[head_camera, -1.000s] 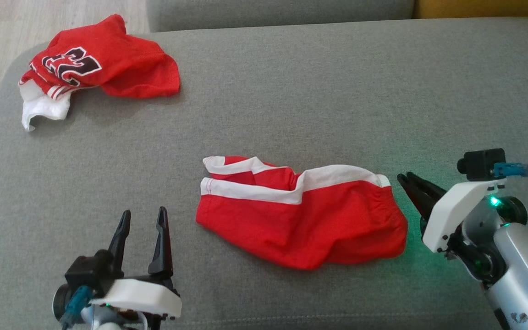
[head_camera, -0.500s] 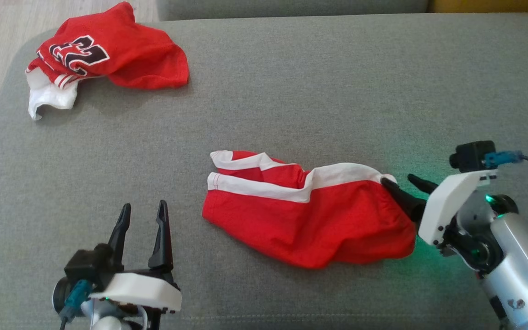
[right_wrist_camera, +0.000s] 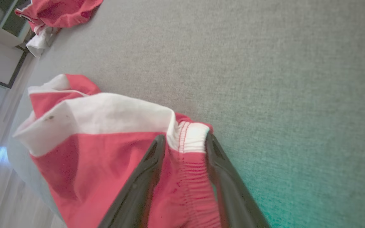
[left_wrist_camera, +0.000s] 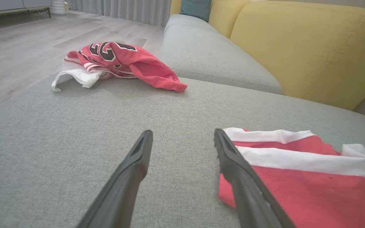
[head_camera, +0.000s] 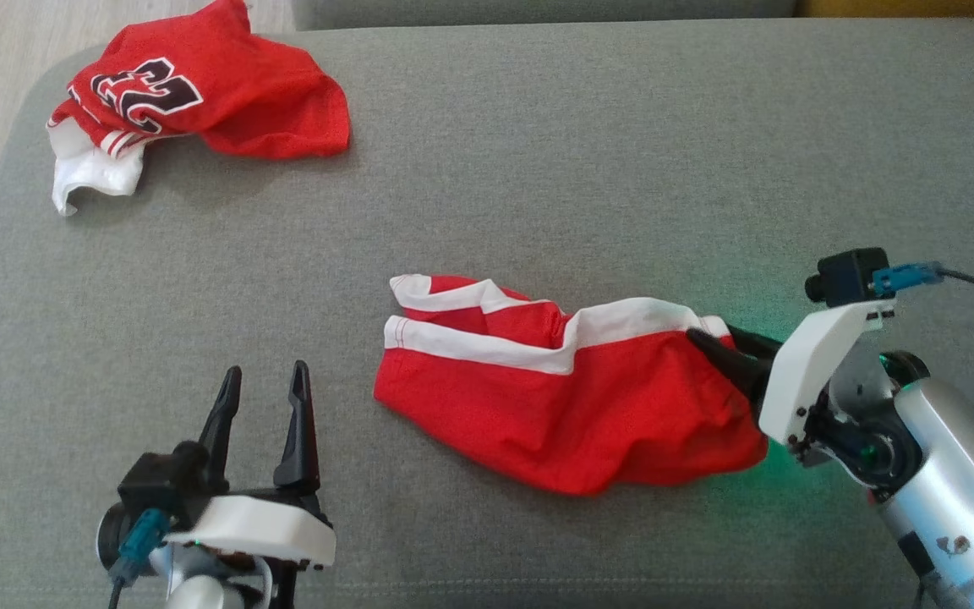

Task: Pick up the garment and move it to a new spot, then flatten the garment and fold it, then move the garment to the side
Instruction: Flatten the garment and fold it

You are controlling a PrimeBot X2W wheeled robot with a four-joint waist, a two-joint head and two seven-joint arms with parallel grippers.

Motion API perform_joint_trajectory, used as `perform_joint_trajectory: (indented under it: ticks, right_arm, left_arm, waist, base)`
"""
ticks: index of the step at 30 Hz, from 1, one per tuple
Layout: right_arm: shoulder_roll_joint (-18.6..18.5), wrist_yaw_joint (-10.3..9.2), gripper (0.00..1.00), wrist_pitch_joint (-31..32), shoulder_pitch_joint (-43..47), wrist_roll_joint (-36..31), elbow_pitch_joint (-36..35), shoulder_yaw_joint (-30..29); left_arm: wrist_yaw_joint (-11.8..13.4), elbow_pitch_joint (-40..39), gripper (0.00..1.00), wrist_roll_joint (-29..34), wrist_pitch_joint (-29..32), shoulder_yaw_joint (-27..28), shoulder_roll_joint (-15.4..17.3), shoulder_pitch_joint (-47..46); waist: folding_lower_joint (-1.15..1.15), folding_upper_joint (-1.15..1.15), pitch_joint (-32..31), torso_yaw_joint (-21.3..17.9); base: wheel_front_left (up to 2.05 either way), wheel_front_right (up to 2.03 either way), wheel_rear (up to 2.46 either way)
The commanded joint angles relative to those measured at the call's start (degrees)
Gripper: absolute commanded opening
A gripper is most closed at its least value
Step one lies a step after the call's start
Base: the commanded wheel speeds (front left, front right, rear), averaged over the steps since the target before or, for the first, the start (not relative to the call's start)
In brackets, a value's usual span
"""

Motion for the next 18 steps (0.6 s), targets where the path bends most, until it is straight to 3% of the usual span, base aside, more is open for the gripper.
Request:
perform_joint_trajectory:
  ticks: [1,12,16,18]
  right_arm:
    - [-1.1,0.42,0.55,-1.2,-1.9,1.1,-2.3,0.5]
    - [-2.8,0.42,0.32,-2.2,-1.5,4.6,-3.5,2.3]
    - [-3.5,0.42,0.00,-3.4,-1.2,5.0,-4.1,2.7]
    - [-3.7,0.42,0.00,-4.3,-1.0,5.0,-4.6,2.9]
  left_arm:
    - [0.0,-1.6,1.00,0.4,-0.7,1.8,-0.1,-2.3]
    - [-0.1,-1.5,1.00,0.5,-0.7,1.7,-0.1,-1.5]
    - [-0.1,-1.4,1.00,0.5,-0.7,1.6,-0.1,-1.1]
    - [-0.1,-1.4,1.00,0.5,-0.7,1.6,-0.1,-0.9]
  waist:
    - [0.00,0.00,-0.1,-0.1]
    - [0.00,0.00,-1.2,-0.3]
    - [0.00,0.00,-1.6,-0.4]
    - [0.00,0.00,-1.9,-0.4]
  base:
    - [0.00,0.00,0.00]
    - [0.00,0.00,0.00]
    - [0.00,0.00,0.00]
    - [0.00,0.00,0.00]
